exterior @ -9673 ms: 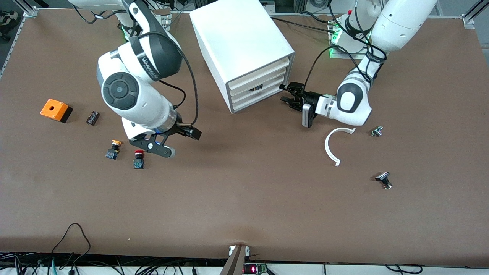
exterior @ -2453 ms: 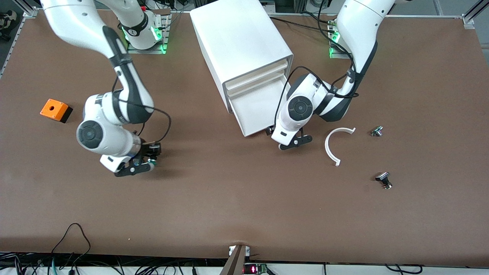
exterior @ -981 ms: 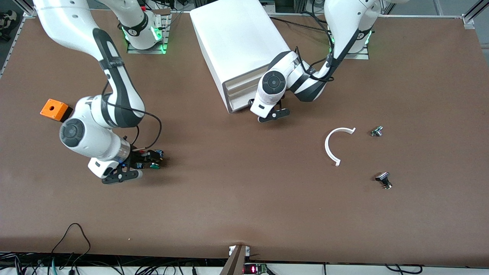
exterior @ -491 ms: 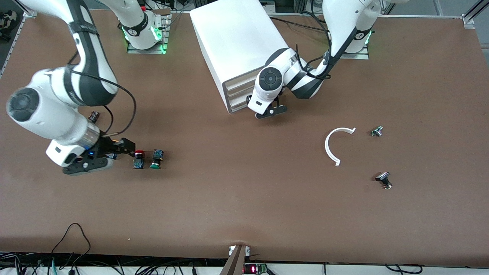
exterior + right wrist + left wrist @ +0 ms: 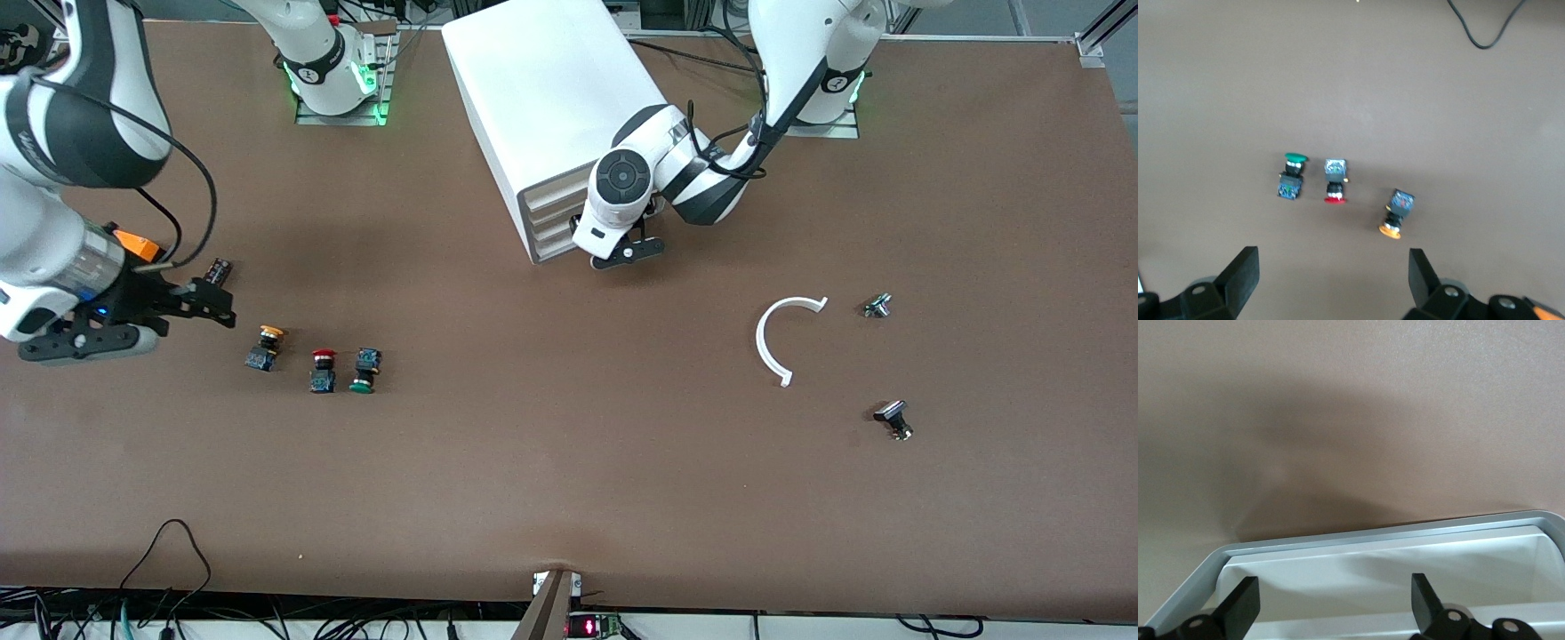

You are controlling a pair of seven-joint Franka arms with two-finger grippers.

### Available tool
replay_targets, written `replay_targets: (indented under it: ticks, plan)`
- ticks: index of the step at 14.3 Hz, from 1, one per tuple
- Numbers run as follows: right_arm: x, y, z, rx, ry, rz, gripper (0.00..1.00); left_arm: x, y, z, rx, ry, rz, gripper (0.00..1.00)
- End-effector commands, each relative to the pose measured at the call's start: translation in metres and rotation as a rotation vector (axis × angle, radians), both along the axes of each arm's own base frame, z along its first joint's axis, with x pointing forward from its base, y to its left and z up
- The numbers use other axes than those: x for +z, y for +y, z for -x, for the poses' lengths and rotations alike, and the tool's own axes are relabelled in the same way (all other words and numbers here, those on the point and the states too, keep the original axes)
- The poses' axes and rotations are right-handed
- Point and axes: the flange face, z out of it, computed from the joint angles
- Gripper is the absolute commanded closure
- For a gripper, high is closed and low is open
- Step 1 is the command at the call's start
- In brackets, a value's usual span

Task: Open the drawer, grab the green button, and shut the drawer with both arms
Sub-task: 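Release the green button with the right gripper while the left gripper shuts the drawer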

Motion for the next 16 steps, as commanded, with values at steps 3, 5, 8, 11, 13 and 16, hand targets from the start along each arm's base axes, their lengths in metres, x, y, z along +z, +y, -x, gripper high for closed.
replay_targets:
  ticks: [3,5,8,11,13,16]
  plan:
    - [0.042,-0.003,0.032,-0.068,0.010,0.058,0.01,0.021,0.019,-0.019,0.037,-0.009,0.019,0.00]
    - [0.056,-0.001,0.042,-0.075,0.016,0.059,0.01,0.036,0.030,-0.047,0.052,-0.042,0.047,0.00]
    - [0.074,0.001,0.055,-0.089,0.022,0.058,0.01,0.070,0.076,-0.089,-0.005,-0.017,0.043,0.00]
    - [0.081,0.001,0.064,-0.152,0.061,0.058,0.01,0.121,0.129,-0.124,-0.086,-0.025,0.013,0.00]
    - [0.082,0.009,0.072,-0.162,0.104,0.066,0.01,0.167,0.169,-0.145,-0.168,-0.078,-0.012,0.00]
    - [0.094,0.013,0.079,-0.178,0.083,0.063,0.01,0.224,0.227,-0.164,-0.263,-0.067,0.012,0.00]
